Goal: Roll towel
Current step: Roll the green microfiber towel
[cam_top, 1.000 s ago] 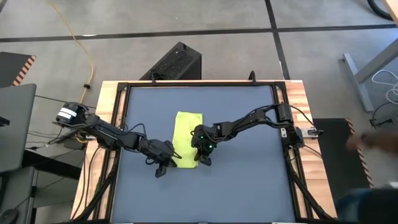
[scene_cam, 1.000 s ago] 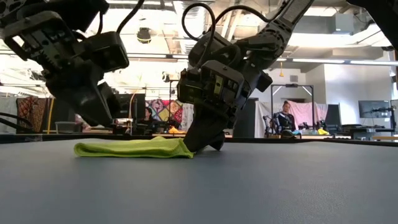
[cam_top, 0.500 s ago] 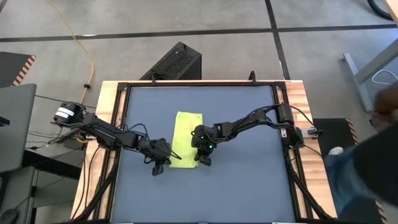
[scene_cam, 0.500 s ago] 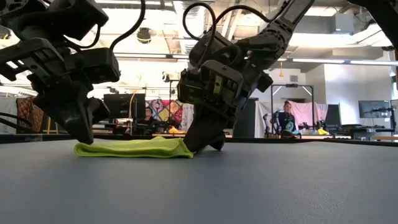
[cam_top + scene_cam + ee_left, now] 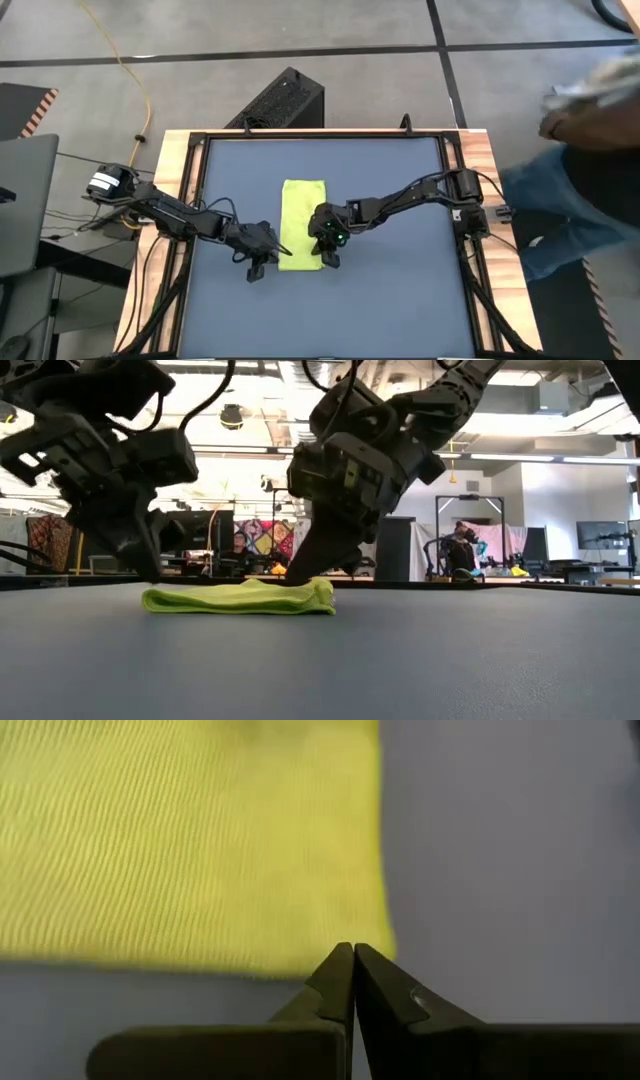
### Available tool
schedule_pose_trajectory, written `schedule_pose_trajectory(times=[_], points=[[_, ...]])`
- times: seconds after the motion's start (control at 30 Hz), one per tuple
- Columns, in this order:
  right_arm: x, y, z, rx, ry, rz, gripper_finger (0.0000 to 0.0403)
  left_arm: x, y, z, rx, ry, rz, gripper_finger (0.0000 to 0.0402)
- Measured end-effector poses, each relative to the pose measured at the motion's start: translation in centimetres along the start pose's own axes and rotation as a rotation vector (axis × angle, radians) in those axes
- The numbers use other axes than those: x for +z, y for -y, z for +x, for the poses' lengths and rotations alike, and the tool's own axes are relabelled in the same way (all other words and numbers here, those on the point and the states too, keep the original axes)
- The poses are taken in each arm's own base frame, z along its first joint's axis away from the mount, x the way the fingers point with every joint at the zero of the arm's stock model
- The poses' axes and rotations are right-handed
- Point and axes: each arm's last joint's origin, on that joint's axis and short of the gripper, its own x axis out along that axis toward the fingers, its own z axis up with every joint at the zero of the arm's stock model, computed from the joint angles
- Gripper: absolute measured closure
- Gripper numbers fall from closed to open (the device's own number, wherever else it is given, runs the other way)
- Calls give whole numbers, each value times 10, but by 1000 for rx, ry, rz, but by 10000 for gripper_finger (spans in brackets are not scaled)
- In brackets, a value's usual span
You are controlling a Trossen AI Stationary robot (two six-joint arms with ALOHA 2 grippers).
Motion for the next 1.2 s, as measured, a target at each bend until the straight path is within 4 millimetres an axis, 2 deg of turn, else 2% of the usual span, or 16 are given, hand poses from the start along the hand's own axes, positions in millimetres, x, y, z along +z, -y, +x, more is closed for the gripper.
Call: schedule_pose_trajectory(times=[0.23, 0.37, 0.57, 0.8, 0.97, 1.2], points=[[-4, -7, 2, 39, -12, -15, 381, 4, 2, 0, -18, 44, 44, 401], [-21, -4, 4, 29, -65, 10, 381, 5, 2, 1, -14, 50, 45, 401], [-42, -3, 6, -1, -93, 36, 381, -5, -4, 18, 17, -2, -7, 401], [-40, -9, 7, 23, -46, 17, 381, -11, -7, 27, 47, -32, -128, 401], [-32, -20, -6, 54, -24, -34, 381, -4, -4, 16, 28, 5, -214, 401], [-19, -55, -34, 71, 26, -161, 381, 11, 10, -15, -44, 107, -223, 401]])
